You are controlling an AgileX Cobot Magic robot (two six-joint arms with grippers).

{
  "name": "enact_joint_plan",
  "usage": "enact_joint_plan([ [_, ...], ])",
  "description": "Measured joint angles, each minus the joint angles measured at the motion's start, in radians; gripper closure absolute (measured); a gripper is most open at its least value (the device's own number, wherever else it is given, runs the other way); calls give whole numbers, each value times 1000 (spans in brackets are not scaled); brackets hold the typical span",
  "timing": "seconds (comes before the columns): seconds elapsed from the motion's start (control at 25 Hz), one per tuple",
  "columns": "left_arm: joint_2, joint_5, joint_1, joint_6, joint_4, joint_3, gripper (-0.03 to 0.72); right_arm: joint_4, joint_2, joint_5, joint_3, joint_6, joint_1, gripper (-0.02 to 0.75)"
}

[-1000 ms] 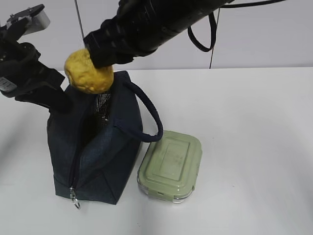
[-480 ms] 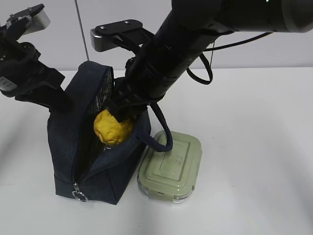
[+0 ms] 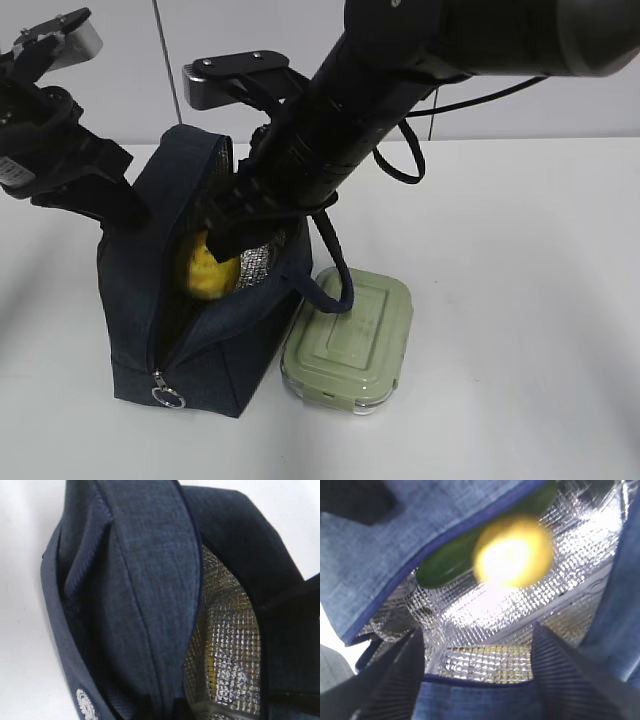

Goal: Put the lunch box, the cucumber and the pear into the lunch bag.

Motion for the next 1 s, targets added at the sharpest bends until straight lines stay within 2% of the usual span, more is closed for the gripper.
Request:
enact_joint_plan([
  [0.24,0,0,0,0,1,0,670,-2,-87,-27,0,73,-13,196],
  [0.4,0,0,0,0,1,0,670,-33,-137,-25,27,144,-61,219],
  [0.52,0,0,0,1,1,0,670,-22,-167,-23,101,165,-111,234],
  [0.68,0,1,0,3,1,0,670,60,-221,-43,226,149,-160,239],
  [0.8,0,1,0,3,1,0,670,175,-270,-79,340,81,-202,241],
  [0.88,0,1,0,4,1,0,670,310,-295,-79,413,-14,-243,241],
  [0.96,0,1,0,4,1,0,670,480,-306,-63,480,-131,-307,241],
  [1.0,0,1,0,4,1,0,670,603,-310,-42,522,-214,-345,241],
])
